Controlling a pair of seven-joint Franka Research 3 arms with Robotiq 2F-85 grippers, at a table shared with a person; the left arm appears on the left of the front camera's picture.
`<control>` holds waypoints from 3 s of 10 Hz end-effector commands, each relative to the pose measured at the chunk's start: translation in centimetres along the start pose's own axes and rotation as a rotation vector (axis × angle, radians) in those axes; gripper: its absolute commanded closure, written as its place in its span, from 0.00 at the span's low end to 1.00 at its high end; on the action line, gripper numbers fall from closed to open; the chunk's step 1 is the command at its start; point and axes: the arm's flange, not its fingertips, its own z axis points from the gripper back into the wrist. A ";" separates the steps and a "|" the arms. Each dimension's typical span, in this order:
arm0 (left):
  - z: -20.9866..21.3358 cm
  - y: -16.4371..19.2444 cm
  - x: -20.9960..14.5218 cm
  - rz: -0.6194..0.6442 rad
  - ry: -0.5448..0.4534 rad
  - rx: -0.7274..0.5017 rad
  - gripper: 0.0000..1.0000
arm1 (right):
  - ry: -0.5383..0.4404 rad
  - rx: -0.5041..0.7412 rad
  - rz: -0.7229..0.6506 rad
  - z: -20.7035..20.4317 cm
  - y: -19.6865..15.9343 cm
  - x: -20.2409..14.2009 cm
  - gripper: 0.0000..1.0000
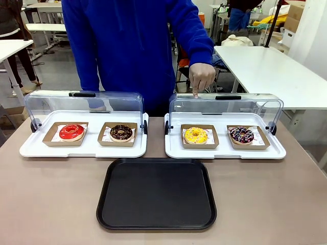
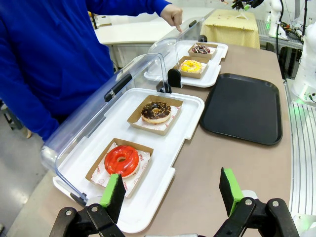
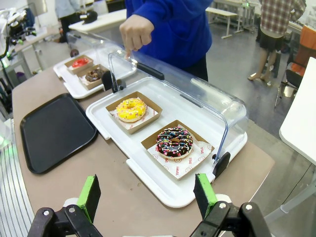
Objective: Move the third donut from the left to the tray.
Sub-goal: Pick up the Paper togo box containing the Donut indicated by the person and place it on the Handle tray.
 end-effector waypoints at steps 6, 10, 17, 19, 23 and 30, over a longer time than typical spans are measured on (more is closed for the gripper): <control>0.0 0.0 0.0 -0.014 -0.022 0.005 0.00 | 0.116 0.014 0.128 -4.9 2.8 6.2 0.00; 0.0 0.0 0.0 -0.014 -0.022 0.005 0.00 | 0.296 -0.056 0.366 -13.5 10.4 10.0 0.00; 0.0 0.0 0.0 -0.014 -0.022 0.005 0.00 | 0.478 -0.101 0.683 -26.6 19.1 6.5 0.00; 0.0 0.0 0.0 -0.014 -0.022 0.005 0.00 | 0.525 -0.100 0.709 -28.6 18.4 5.4 0.00; 0.0 0.0 0.0 -0.014 -0.022 0.005 0.00 | 0.561 -0.095 0.690 -30.7 17.2 6.9 0.00; 0.0 0.0 0.0 -0.014 -0.022 0.005 0.00 | 0.593 -0.115 0.720 -32.4 16.3 6.6 0.00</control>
